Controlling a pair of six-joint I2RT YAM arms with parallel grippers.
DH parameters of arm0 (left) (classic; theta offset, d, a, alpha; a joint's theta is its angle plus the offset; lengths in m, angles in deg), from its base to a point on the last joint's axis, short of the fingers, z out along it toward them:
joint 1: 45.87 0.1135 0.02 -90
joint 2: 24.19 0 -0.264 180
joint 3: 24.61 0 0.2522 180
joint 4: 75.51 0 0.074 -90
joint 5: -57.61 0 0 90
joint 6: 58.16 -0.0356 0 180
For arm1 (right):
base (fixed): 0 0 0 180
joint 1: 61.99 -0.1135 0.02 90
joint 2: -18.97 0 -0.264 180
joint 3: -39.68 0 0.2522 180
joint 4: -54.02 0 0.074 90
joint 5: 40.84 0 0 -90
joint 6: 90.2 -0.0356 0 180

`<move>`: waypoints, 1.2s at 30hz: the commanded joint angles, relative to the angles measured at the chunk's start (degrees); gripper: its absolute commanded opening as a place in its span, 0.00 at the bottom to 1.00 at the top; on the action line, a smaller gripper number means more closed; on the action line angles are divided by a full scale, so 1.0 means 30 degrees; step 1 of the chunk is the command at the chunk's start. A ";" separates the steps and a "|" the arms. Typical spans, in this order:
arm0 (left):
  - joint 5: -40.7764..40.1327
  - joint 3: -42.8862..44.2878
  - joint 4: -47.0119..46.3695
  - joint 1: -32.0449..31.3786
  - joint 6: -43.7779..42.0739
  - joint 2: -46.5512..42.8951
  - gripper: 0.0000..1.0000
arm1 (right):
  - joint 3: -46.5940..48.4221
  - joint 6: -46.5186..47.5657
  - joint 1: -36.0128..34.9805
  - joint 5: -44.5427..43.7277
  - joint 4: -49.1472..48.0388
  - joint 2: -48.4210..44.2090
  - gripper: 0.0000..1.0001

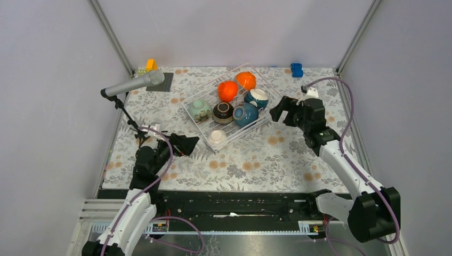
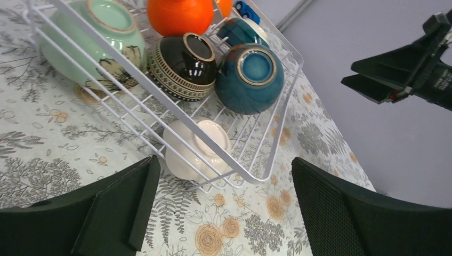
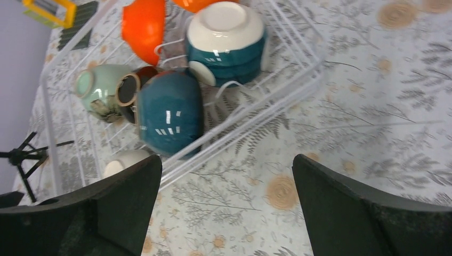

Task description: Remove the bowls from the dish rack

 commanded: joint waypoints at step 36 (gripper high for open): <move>-0.0416 -0.0422 -0.7221 -0.0467 0.2276 0.7246 0.99 | 1.1952 0.0917 -0.3726 0.2782 0.4868 1.3345 1.00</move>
